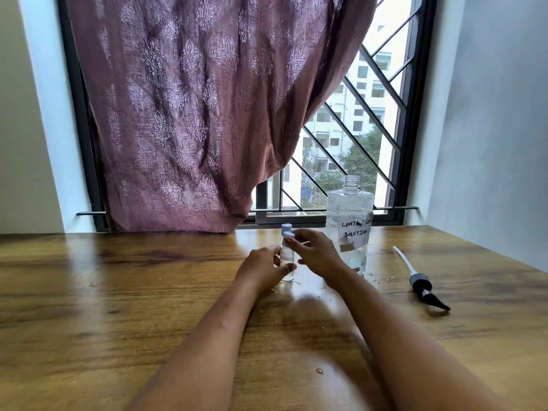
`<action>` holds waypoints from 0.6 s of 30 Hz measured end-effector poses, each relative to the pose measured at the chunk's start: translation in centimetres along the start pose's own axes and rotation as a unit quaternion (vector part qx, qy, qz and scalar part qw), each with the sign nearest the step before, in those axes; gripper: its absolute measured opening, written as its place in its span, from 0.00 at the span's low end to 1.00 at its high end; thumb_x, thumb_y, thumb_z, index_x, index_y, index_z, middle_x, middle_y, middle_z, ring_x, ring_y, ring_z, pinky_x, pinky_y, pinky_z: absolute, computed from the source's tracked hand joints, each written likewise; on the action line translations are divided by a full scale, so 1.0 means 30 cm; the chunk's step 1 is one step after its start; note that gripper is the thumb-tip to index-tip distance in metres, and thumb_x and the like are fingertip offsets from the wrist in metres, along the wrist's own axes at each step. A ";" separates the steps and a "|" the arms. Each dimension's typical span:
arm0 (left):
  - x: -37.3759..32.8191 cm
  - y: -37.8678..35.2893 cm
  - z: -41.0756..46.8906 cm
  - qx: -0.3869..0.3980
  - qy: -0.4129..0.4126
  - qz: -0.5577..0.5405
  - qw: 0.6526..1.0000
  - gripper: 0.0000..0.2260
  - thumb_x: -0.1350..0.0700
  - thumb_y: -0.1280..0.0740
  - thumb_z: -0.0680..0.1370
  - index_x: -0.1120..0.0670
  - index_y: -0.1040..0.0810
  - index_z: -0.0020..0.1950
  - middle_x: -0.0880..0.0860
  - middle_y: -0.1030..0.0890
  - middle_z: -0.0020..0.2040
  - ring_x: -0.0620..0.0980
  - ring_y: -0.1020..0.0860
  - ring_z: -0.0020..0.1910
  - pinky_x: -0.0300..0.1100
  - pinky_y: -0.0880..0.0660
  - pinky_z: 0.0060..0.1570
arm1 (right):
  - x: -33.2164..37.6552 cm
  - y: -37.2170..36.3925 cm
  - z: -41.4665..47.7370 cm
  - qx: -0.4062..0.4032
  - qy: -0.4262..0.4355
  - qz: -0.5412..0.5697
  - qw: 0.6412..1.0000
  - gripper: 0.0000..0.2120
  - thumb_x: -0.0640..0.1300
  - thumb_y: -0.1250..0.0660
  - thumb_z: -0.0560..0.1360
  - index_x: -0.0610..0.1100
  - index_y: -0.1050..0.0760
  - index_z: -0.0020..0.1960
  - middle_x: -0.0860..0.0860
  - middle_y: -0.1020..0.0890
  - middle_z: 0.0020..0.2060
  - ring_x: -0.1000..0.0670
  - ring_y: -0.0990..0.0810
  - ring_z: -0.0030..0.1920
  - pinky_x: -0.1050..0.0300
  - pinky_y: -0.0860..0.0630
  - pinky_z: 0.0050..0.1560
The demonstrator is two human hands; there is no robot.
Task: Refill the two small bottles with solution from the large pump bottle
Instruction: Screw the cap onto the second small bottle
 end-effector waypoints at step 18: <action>-0.011 0.002 -0.010 0.001 0.011 -0.016 1.000 0.18 0.47 0.32 0.74 0.51 0.25 0.61 0.51 0.19 0.53 0.50 0.23 0.53 0.41 0.29 0.50 | -0.017 0.012 0.029 0.011 0.110 -0.025 0.994 0.17 0.28 0.35 0.72 0.42 0.22 0.57 0.45 0.19 0.54 0.51 0.21 0.49 0.74 0.28 0.48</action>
Point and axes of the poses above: each hand's wrist, its own z-axis towards the middle knuckle, its own y-axis out of the back of the hand, x = y × z, the point moved 3 cm from there along z, towards the middle knuckle
